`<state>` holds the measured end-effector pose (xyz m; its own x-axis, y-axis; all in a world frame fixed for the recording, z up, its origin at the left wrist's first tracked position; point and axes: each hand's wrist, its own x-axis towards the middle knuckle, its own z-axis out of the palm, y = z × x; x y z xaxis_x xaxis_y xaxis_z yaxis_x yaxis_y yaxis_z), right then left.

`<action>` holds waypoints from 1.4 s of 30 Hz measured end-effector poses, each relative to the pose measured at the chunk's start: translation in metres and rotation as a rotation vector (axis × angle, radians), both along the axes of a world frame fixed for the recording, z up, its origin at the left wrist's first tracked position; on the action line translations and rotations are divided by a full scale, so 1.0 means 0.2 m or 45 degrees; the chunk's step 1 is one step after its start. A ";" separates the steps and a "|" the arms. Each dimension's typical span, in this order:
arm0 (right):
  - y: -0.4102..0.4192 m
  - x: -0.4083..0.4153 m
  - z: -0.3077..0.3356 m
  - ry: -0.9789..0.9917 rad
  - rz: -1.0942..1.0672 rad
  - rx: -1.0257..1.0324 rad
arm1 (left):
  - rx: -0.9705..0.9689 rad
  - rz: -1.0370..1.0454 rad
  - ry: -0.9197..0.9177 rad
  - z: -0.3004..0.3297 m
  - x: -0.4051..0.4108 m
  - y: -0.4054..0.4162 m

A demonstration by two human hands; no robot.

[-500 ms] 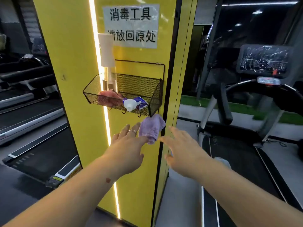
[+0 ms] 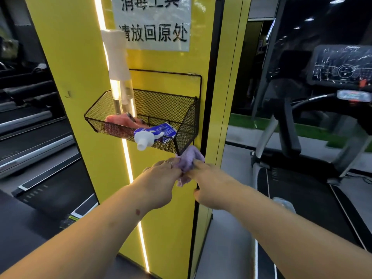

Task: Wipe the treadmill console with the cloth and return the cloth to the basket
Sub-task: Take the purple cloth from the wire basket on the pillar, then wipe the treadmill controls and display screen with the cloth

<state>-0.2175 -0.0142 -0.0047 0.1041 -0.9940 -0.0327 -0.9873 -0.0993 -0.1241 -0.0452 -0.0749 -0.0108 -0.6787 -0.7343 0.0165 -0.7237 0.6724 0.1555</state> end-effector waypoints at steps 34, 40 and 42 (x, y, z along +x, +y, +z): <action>1.32 -0.65 0.11 -0.527 -0.535 -0.761 | 0.062 -0.680 0.722 0.23 -0.88 0.95; 1.79 -1.05 0.21 -0.882 -0.708 -0.755 | 0.074 -0.756 0.675 0.28 -1.35 1.33; 1.96 -1.22 0.21 -0.958 -0.706 -0.698 | 0.119 -0.761 0.636 0.26 -1.53 1.45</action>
